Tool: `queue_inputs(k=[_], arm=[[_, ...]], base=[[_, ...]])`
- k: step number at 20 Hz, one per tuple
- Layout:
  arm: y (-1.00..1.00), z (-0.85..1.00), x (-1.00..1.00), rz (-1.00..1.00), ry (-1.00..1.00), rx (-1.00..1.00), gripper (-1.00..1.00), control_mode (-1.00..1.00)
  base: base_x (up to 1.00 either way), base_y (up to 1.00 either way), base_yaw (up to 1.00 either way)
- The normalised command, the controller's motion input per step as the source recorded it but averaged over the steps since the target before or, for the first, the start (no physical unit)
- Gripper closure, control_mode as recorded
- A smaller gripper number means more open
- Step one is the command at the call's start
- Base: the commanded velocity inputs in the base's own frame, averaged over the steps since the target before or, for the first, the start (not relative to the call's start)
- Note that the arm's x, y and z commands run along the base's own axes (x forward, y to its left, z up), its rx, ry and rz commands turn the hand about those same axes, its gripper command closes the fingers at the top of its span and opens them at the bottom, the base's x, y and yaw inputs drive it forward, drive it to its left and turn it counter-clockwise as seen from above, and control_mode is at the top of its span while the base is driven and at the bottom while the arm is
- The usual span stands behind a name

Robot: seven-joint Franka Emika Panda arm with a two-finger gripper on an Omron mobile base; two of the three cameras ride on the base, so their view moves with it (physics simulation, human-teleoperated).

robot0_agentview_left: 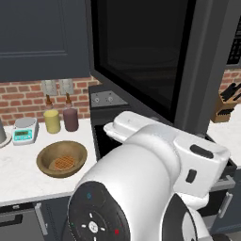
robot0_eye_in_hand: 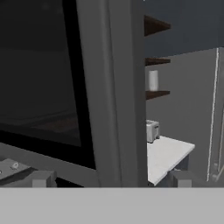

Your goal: Open the microwave, place the bowl with waffle inside the microwave, then close the microwave door and turn it on.

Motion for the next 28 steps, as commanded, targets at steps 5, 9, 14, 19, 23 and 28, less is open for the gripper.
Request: queue_inputs(k=[5, 9, 14, 19, 23, 28], arm=[[-0.26, 0.14, -0.46, 0.13, 0.00, 0.03, -1.00, -1.00], [-0.70, 0.01, -0.05, 0.21, 0.00, 0.15, -1.00, -1.00], [-0.81, 0.00, 0.00, 0.14, 0.00, 0.18, -1.00, -1.00], [-0.68, 0.00, 0.11, 0.07, 0.00, 0.07, -1.00, -1.00], [-0.57, -0.05, 0.56, 0.15, 0.02, 0.03, -1.00, -1.00], [-0.40, -0.14, 0.51, 0.30, 0.08, 0.07, -1.00, -1.00]], base=[[0.00, 0.00, 0.00], [0.00, 0.00, 0.00], [0.00, 0.00, 0.00], [0.00, 0.00, 0.00], [0.00, 0.00, 0.00], [0.00, 0.00, 0.00]])
